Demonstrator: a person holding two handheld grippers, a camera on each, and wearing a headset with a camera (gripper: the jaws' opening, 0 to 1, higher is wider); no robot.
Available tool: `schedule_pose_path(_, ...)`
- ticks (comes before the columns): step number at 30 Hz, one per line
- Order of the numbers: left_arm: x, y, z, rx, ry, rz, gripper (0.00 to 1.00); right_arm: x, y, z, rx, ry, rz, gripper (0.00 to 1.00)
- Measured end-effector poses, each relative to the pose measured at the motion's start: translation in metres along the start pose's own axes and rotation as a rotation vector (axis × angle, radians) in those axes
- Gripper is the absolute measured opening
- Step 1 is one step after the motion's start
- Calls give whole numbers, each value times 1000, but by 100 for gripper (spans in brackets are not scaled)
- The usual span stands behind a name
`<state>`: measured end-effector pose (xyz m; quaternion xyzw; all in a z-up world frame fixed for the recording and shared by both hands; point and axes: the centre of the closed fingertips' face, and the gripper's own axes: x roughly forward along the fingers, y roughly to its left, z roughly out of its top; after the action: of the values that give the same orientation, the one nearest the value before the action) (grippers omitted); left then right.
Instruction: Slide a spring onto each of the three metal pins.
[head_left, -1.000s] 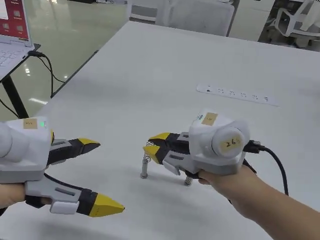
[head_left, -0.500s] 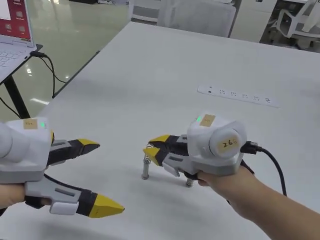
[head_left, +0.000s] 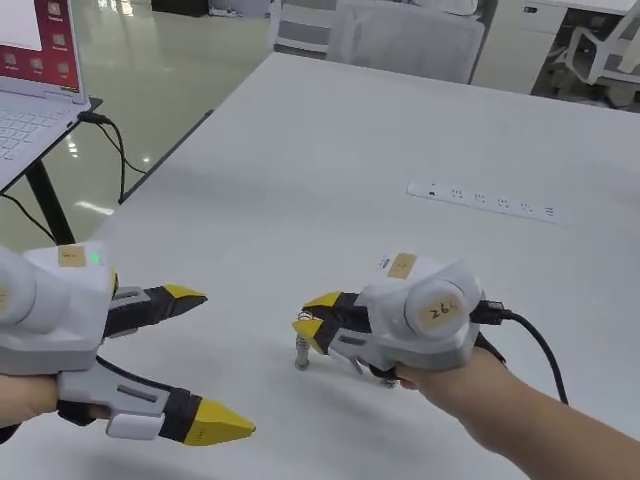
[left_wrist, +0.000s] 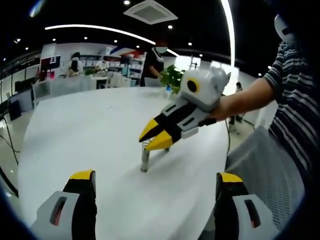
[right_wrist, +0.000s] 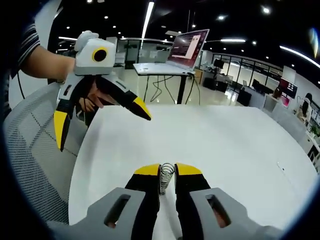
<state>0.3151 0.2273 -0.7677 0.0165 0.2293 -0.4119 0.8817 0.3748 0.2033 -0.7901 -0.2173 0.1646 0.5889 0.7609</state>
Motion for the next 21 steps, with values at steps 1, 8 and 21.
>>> schedule_pose_path(1,0,1,0,0,2,3,97,1,0,-1,-3,3,-3,8)
schedule_pose_path(8,0,1,-1,-6,-2,7,97,9,8,-18,-49,67,14,8)
schedule_pose_path(21,5,-2,4,-4,-8,3,96,9,8,-24,-45,94,11,8)
